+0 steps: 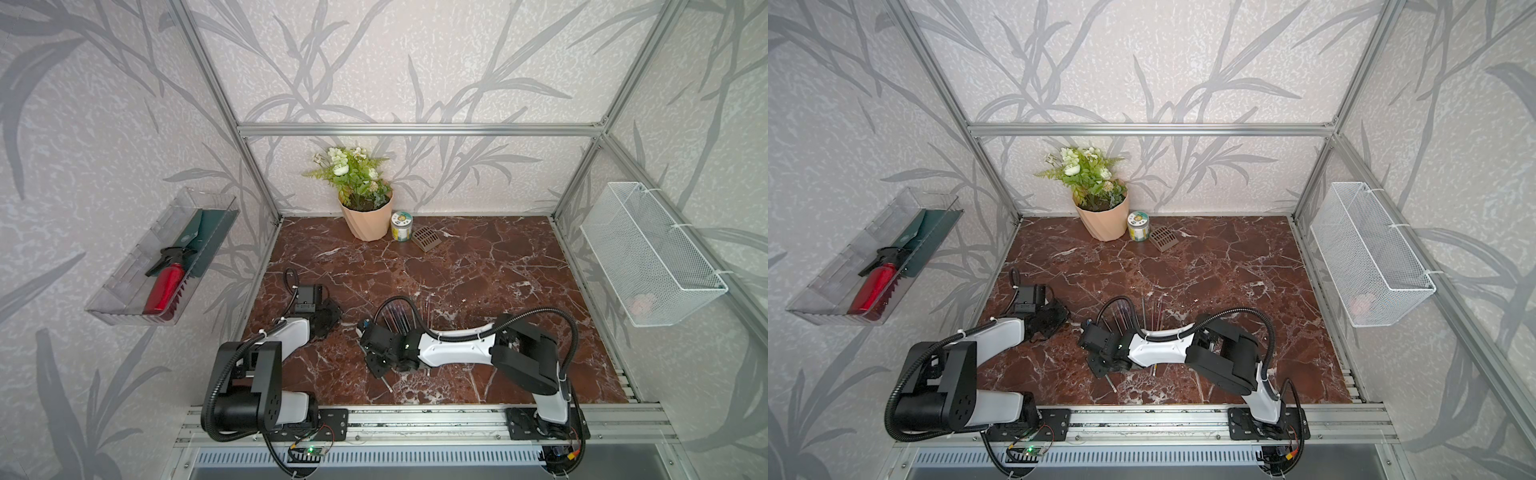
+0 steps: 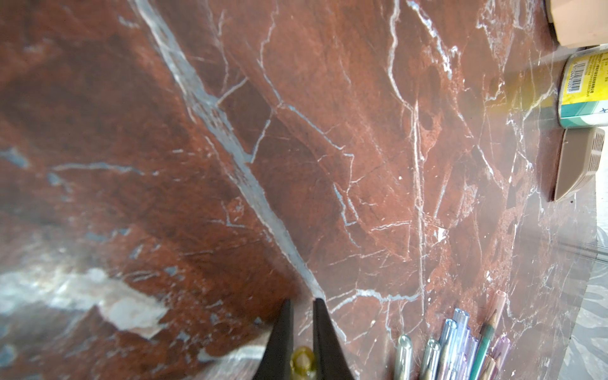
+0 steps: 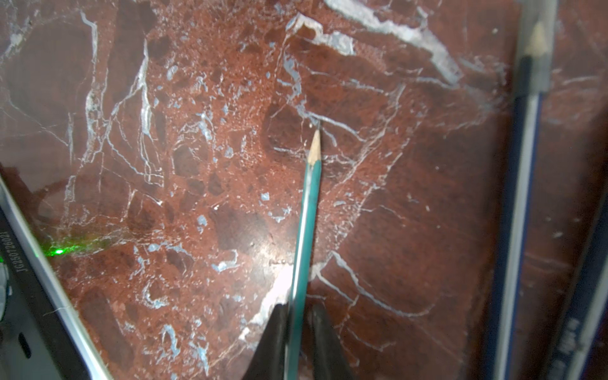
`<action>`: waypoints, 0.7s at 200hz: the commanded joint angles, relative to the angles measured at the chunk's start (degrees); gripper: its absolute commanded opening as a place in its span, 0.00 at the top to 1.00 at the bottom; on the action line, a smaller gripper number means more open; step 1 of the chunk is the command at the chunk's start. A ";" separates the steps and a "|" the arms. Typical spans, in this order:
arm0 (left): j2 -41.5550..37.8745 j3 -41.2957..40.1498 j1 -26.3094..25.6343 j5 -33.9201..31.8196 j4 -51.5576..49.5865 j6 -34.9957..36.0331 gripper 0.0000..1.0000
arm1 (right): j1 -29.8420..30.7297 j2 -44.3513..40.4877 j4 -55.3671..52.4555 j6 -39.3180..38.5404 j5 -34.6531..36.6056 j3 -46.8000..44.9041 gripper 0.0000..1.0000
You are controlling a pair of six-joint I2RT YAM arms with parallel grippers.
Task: Remove the protective cover of the pencils
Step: Place the pencil at the center of the board.
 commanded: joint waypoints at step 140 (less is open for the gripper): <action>5.76 1.81 -2.71 -1.77 -2.37 0.18 0.97 | -1.05 3.52 -2.65 0.61 2.74 1.70 0.84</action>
